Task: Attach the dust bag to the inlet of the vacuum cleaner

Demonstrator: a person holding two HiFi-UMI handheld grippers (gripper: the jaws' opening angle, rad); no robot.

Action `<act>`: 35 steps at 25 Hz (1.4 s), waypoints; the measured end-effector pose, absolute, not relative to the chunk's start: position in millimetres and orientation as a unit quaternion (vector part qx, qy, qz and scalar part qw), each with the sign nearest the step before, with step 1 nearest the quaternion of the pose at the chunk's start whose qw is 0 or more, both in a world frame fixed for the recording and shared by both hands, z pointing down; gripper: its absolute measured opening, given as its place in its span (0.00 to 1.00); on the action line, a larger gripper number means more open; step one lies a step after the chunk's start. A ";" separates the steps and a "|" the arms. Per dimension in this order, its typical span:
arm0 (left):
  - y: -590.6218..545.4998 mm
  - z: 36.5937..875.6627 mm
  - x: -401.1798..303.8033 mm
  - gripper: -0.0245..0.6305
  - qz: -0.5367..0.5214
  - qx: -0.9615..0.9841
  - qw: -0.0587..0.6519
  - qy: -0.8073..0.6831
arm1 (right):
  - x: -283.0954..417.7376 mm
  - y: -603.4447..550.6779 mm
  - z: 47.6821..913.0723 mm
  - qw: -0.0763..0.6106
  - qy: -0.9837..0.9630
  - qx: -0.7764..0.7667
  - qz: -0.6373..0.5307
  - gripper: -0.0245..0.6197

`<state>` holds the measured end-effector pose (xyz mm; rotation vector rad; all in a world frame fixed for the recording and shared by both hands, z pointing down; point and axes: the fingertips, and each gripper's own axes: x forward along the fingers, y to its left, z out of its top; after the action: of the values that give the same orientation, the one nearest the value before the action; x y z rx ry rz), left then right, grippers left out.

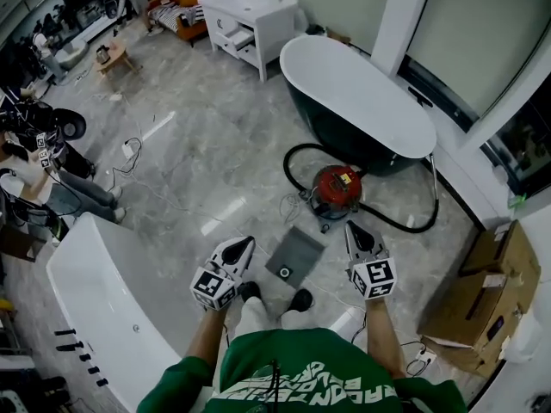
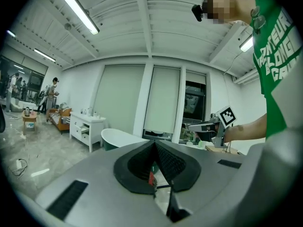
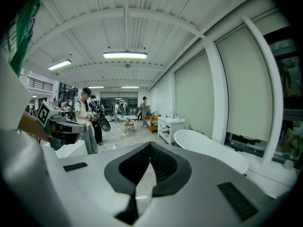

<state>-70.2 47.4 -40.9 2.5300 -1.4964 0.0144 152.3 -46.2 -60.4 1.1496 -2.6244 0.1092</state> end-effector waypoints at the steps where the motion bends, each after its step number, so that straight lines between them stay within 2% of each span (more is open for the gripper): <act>1: 43.2 -41.6 -70.7 0.04 0.004 0.859 0.100 -0.501 | 152.4 -46.7 -60.2 0.137 -0.904 0.403 0.038 0.05; 20: -1.5 -41.2 -76.5 0.04 0.021 0.904 0.092 -0.417 | 136.4 -53.3 -56.6 0.152 -0.878 0.451 0.042 0.05; 35: -44.1 40.6 -42.2 0.04 0.094 0.922 0.114 -0.358 | 154.6 -75.4 37.0 0.187 -0.876 0.438 0.077 0.05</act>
<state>-42.2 -44.1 40.6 2.7040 -1.0484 0.2762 154.6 -75.4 37.0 1.2341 -2.4652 0.2164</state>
